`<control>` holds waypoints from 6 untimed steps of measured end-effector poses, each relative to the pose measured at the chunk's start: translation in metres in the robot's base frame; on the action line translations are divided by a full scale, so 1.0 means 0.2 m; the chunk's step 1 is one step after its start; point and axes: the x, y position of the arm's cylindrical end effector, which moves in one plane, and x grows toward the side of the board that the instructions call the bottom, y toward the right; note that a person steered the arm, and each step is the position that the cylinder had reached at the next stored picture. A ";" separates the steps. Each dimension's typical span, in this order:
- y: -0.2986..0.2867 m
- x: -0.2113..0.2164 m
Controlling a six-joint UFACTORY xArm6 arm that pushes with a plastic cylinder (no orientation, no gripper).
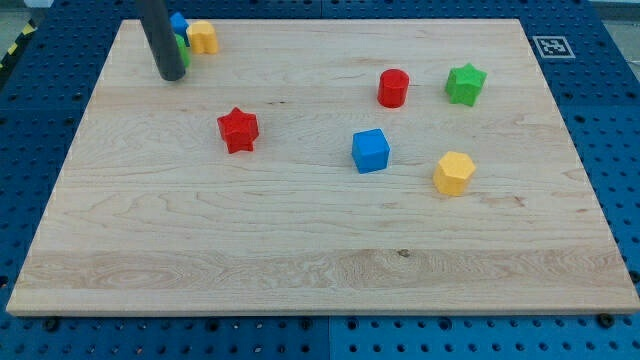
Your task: Move the green circle into the yellow heart and triangle
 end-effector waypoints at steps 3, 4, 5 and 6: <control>0.00 -0.04; 0.00 -0.11; 0.00 -0.14; 0.04 -0.07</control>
